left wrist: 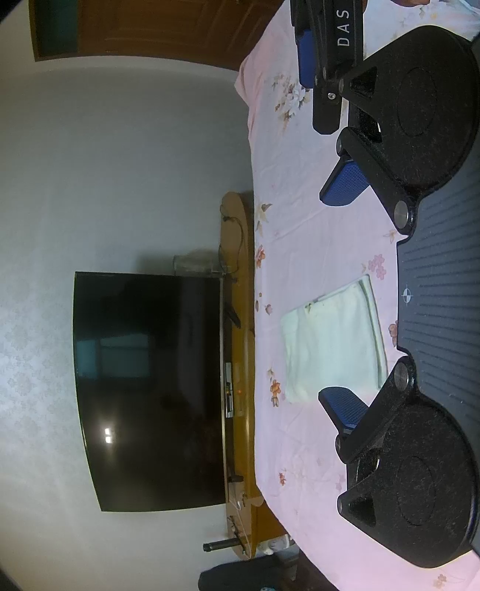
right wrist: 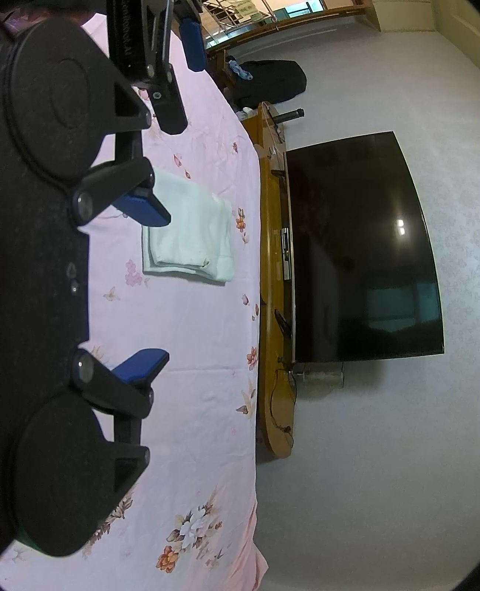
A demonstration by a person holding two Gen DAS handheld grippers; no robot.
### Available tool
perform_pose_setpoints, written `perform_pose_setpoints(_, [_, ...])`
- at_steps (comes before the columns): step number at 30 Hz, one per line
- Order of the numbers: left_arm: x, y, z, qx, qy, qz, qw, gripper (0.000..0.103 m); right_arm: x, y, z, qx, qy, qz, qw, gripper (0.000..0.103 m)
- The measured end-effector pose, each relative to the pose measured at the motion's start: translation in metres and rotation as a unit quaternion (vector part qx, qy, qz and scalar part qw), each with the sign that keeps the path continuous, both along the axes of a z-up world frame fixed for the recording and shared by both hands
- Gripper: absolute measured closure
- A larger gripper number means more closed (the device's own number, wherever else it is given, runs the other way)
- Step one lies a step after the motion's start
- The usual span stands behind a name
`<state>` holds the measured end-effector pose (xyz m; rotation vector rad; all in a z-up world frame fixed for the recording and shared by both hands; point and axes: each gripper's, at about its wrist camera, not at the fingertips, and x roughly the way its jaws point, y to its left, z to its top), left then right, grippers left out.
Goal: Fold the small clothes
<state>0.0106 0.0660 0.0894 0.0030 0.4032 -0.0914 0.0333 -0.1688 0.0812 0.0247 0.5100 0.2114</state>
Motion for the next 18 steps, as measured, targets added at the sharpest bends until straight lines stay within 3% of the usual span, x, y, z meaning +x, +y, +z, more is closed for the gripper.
perform_pose_setpoints(18, [0.0026,-0.0007,-0.0001,0.003,-0.001,-0.004,1.0,0.0,-0.001,0.0008,0.0008,0.003,-0.002,-0.002,1.0,0.031])
